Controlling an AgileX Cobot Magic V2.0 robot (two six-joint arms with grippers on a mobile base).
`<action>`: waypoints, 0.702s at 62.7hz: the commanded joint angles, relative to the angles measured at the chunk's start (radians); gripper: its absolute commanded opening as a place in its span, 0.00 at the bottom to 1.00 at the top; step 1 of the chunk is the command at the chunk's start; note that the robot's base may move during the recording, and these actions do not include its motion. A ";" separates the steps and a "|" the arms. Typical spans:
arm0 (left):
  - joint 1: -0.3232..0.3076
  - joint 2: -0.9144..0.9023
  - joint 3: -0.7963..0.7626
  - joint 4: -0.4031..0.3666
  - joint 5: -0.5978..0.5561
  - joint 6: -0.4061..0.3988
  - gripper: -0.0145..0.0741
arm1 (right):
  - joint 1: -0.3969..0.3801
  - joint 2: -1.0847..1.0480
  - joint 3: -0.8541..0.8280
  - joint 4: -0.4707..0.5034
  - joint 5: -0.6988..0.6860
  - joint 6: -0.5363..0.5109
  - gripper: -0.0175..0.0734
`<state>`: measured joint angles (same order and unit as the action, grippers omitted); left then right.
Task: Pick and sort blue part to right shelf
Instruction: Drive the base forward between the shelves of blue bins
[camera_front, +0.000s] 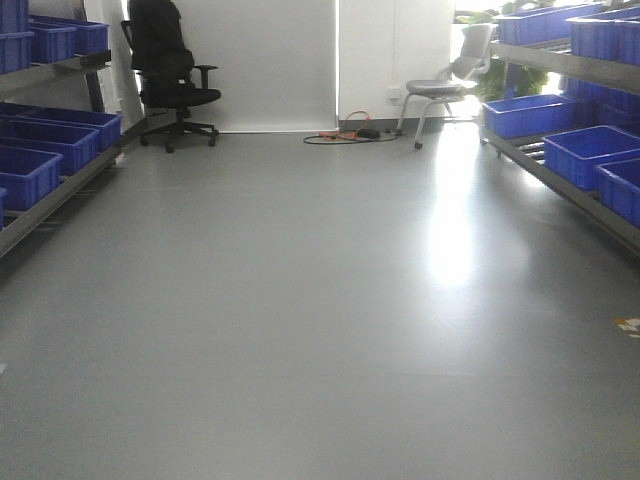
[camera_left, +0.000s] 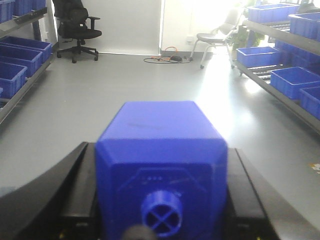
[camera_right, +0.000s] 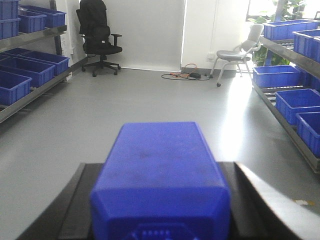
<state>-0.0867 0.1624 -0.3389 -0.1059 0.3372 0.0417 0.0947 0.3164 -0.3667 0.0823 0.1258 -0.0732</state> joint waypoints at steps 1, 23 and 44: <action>0.000 0.011 -0.030 -0.010 -0.088 -0.005 0.52 | -0.007 0.008 -0.032 0.002 -0.095 -0.010 0.63; 0.000 0.011 -0.030 -0.010 -0.088 -0.005 0.52 | -0.007 0.008 -0.032 0.002 -0.094 -0.010 0.63; 0.000 0.011 -0.030 -0.010 -0.088 -0.005 0.52 | -0.007 0.008 -0.032 0.002 -0.094 -0.010 0.63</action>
<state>-0.0867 0.1624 -0.3389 -0.1059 0.3372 0.0417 0.0947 0.3164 -0.3667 0.0823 0.1280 -0.0732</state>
